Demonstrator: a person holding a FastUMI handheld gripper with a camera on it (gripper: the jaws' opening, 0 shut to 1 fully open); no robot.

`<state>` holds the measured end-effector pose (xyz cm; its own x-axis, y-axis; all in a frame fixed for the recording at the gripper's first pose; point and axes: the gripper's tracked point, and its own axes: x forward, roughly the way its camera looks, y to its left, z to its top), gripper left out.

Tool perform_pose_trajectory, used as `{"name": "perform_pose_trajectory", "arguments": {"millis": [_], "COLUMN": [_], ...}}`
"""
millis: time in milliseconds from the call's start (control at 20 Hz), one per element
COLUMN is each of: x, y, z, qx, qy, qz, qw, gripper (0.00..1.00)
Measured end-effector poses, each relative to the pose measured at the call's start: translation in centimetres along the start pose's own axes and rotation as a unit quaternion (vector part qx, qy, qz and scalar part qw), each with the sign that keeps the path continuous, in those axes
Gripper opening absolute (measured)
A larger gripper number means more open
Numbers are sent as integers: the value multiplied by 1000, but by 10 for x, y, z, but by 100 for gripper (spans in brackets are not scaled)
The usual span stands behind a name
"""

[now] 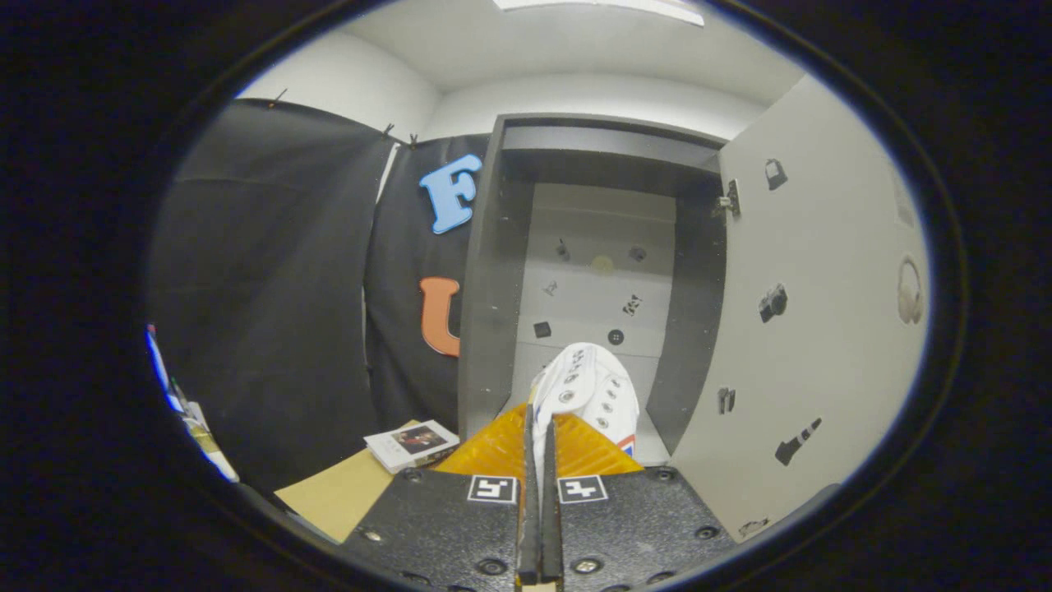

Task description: Open the shoe cabinet door, grab the shoes and put them into the shoe cabinet, then close the shoe cabinet door.

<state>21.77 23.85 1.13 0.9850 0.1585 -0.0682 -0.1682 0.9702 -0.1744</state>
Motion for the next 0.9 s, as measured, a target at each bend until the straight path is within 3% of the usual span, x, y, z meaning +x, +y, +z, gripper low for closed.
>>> {"name": "perform_pose_trajectory", "arguments": {"millis": [450, 900], "x": [143, 264], "y": [-62, -108], "z": [-20, -101], "qx": [-72, -76], "qy": [23, 91], "qz": [-69, -55], "qw": [995, 991], "gripper": [5, 5]}}
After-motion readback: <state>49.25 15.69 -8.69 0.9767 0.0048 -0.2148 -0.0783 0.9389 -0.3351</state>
